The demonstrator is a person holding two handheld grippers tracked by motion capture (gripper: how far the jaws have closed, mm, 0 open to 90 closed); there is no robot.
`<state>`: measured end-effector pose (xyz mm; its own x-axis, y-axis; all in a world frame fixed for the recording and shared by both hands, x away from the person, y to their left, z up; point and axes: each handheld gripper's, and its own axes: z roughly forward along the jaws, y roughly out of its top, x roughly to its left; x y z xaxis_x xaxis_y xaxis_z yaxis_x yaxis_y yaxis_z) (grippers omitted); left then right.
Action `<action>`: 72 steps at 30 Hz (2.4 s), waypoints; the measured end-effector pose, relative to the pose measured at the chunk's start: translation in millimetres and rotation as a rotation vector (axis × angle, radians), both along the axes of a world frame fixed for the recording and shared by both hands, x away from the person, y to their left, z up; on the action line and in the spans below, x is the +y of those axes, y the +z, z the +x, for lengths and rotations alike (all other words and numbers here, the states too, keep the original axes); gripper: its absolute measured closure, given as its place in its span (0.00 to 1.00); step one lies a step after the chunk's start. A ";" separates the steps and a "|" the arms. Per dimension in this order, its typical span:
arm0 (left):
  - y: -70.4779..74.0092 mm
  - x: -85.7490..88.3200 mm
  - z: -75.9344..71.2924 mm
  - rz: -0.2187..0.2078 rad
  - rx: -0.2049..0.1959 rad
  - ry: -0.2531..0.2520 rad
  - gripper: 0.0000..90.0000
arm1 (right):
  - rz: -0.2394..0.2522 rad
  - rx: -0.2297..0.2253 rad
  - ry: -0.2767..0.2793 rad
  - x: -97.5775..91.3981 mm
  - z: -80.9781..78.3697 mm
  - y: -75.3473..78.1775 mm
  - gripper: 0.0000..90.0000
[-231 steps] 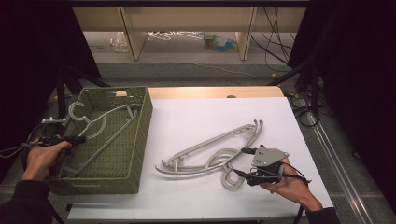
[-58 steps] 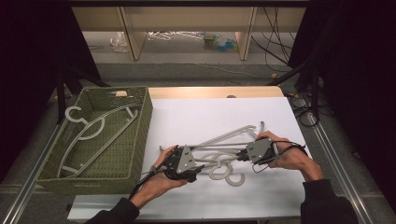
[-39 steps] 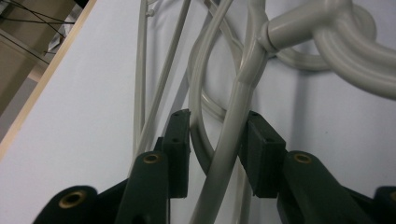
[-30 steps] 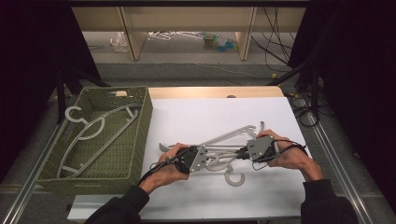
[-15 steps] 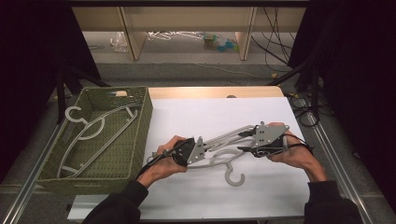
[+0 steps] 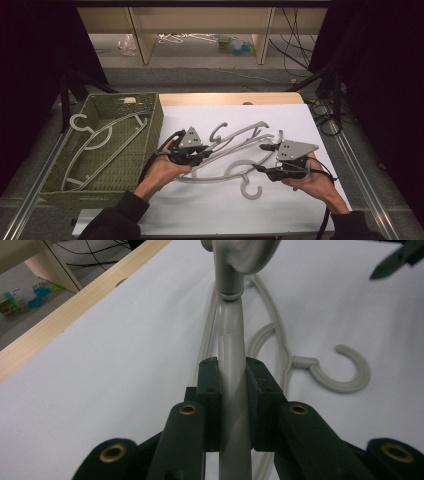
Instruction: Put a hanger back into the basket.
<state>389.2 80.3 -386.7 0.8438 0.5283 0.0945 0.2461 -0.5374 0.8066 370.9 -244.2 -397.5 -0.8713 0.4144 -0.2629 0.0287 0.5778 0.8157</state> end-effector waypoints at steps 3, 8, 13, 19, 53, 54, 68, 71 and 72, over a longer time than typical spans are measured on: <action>12.2 7.6 -11.1 -0.033 0.010 0.005 0.88 | 0.015 0.008 -0.002 1.5 -13.8 -3.1 0.40; 35.5 25.9 -26.4 -0.101 0.038 0.021 0.88 | 0.075 0.032 0.001 0.9 -25.5 -7.4 0.38; 55.4 47.6 -33.7 -0.177 0.056 0.049 0.88 | 0.117 0.054 -0.022 -1.5 -32.0 -14.7 0.36; 79.3 70.6 -37.8 -0.270 0.064 0.064 0.88 | 0.110 0.095 -0.027 -2.1 -33.2 -22.6 0.35; 91.6 223.8 -16.2 -0.293 0.053 0.414 0.88 | 0.060 0.132 0.005 2.5 -36.2 -33.7 0.35; 89.2 231.8 -15.6 -0.298 0.055 0.432 0.88 | 0.065 0.128 0.002 3.0 -36.2 -34.4 0.35; 62.7 282.9 -7.1 -0.260 0.038 0.471 0.88 | 0.068 0.133 -0.004 3.3 -34.6 -36.0 0.33; 58.0 286.6 -5.9 -0.247 0.041 0.467 0.88 | 0.060 0.132 0.003 2.7 -34.6 -35.4 0.33; 58.1 288.3 -5.7 -0.246 0.033 0.459 0.88 | 0.063 0.139 0.001 2.6 -35.0 -35.0 0.33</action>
